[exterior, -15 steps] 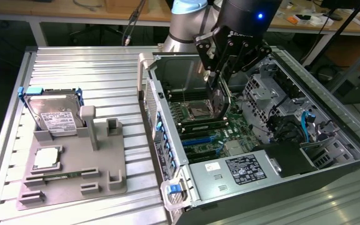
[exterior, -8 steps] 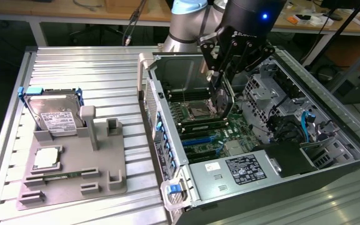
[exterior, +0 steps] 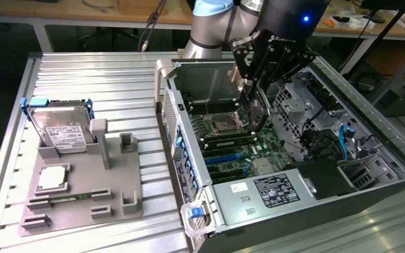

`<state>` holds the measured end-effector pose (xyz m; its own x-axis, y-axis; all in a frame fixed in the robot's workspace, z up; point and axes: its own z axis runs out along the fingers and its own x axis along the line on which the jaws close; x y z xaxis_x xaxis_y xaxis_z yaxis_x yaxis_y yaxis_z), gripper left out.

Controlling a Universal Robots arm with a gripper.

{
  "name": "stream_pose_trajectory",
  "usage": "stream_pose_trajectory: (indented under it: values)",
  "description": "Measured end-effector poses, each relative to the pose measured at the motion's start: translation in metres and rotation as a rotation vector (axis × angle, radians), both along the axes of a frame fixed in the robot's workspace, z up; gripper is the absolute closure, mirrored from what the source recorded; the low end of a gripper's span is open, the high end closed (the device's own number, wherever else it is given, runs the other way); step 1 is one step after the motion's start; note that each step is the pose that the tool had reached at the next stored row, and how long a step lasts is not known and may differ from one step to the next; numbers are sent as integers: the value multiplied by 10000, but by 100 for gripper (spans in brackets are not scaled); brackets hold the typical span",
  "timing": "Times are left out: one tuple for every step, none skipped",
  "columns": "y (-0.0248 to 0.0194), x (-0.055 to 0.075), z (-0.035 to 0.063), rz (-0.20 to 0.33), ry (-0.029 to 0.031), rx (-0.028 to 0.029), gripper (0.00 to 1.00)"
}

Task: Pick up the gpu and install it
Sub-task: 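Pick up the gpu and move the gpu toward the slot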

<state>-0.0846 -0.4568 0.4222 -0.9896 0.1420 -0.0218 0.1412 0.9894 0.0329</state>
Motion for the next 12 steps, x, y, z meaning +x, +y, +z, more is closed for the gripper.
stream_pose_trajectory:
  values:
    - [0, 19, 0, 0, 0, -1, 73]
    - [0, 33, 0, 1, 0, 0, 73]
    - [0, 51, 0, 0, 0, 0, 73]
    - [0, 67, 0, 1, 0, 0, 73]
    - [0, 81, 0, 1, 0, 0, 73]
    - [0, 95, 0, 1, 0, 0, 73]
    - [0, 110, 0, 0, 0, -1, 73]
    - [0, 125, 0, 0, 0, 0, 73]
    - [0, 156, 0, 0, 0, -1, 73]
    - [0, 177, 0, 0, 0, 0, 73]
    - [0, 194, 0, 1, 0, 1, 73]
    - [0, 215, 0, 1, 0, 0, 73]
